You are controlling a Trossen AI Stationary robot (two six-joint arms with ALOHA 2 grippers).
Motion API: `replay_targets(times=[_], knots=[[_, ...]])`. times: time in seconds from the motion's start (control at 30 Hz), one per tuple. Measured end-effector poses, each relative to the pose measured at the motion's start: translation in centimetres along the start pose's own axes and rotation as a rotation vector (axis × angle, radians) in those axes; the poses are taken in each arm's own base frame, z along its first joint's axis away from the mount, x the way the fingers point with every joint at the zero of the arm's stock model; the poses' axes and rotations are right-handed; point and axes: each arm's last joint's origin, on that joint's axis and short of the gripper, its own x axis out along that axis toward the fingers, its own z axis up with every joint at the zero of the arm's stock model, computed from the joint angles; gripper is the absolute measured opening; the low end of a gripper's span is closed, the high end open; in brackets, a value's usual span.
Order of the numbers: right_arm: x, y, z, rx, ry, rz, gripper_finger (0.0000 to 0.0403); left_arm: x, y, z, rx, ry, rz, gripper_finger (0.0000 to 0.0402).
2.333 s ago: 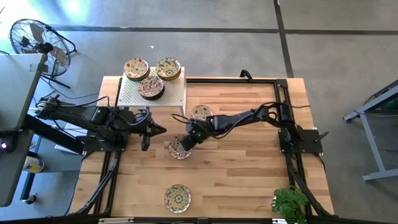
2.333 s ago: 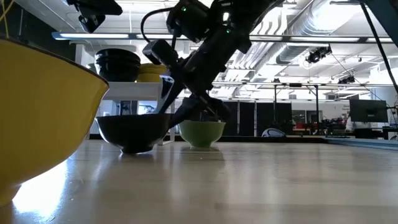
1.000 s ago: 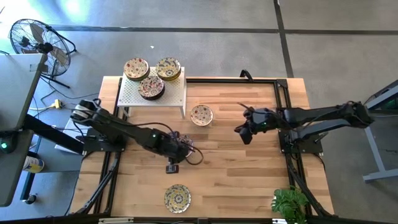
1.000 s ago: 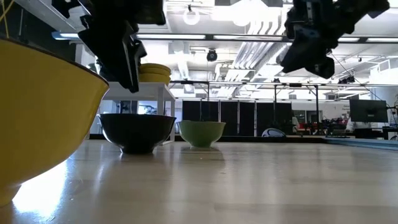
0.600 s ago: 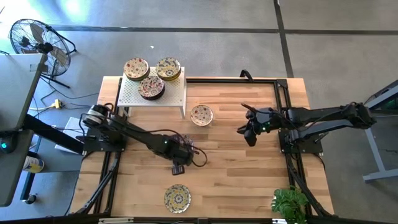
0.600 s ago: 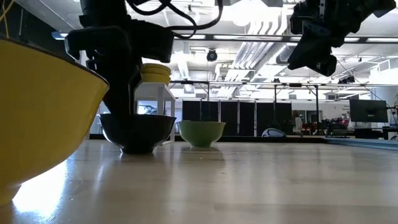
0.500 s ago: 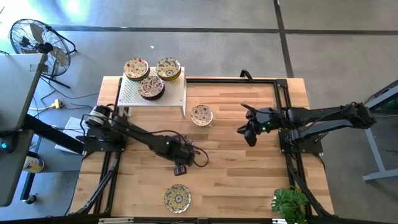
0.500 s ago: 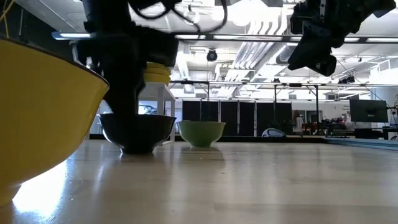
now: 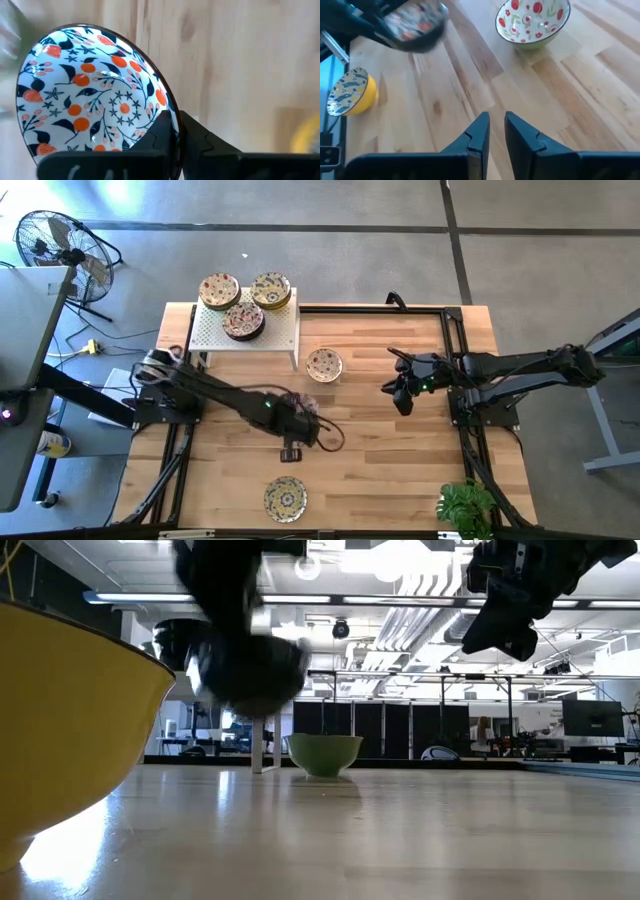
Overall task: Pick & Place Mini bowls
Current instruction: Stack the orange patterned bowl on the orange patterned bowl on the shelf
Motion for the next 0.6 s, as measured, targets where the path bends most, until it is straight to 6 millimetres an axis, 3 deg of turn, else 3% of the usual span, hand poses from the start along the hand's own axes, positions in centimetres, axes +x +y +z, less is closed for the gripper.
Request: replay_targets(times=[0.17,0.43,0.6], knots=[[0.0,0.0,0.2,-0.022,-0.029,-0.014,0.0046,-6.0,2.2,1.4,0.013,-0.057,0.045,0.001],[0.0,-0.1,0.4,-0.048,-0.062,-0.037,0.0046,-14.7,9.8,2.2,-0.219,-0.031,0.195,0.0007],[0.0,-0.2,0.5,-0.042,-0.065,-0.043,0.0046,-17.7,13.5,2.2,-0.392,-0.086,0.27,0.0007]])
